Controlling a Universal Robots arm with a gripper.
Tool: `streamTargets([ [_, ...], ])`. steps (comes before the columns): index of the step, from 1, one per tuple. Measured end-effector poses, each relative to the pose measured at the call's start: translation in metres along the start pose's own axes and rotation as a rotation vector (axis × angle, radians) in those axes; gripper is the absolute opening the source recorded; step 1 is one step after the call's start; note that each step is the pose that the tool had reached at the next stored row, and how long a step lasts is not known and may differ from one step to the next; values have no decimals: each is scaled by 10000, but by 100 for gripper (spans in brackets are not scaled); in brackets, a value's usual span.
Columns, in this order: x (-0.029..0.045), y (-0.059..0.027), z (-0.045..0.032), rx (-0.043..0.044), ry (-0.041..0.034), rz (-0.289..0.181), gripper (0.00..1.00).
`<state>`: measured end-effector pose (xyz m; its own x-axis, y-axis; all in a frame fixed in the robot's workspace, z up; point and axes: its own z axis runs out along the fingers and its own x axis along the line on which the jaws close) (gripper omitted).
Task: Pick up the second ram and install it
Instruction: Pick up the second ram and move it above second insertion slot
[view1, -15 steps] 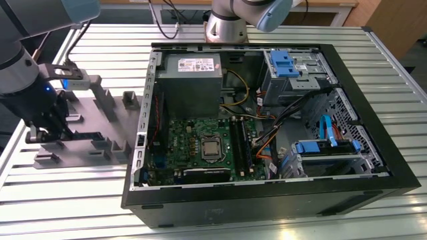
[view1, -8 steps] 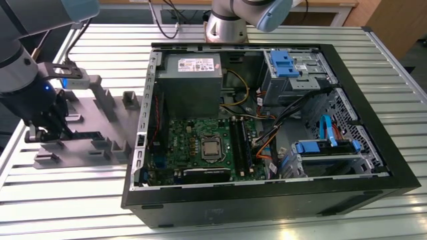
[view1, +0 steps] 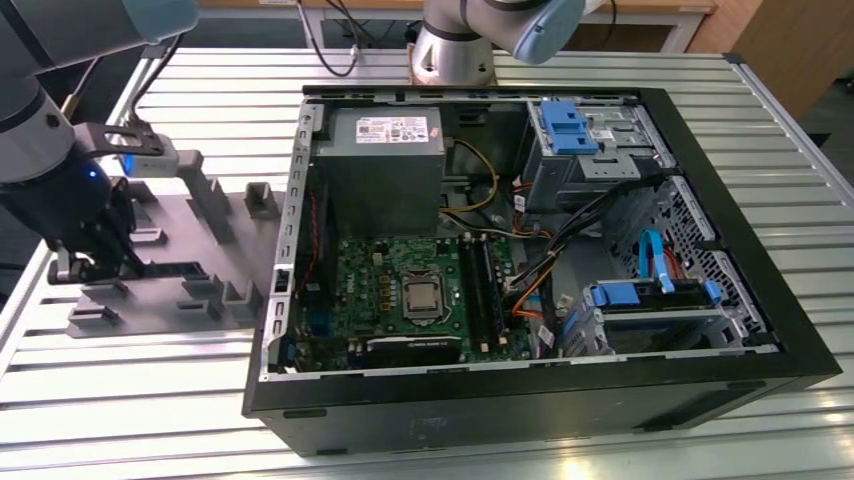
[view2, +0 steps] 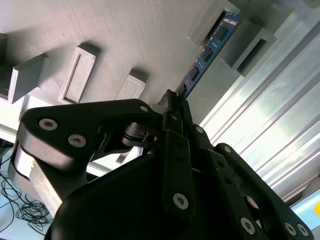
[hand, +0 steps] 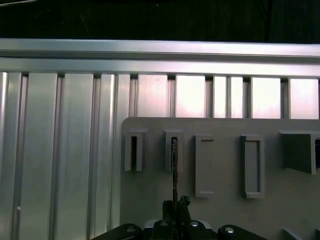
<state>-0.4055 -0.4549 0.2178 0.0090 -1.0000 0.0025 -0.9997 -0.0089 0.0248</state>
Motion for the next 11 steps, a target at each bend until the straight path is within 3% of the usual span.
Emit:
streamTargets([
  [11,0,1,-62,1,-1,0,14],
])
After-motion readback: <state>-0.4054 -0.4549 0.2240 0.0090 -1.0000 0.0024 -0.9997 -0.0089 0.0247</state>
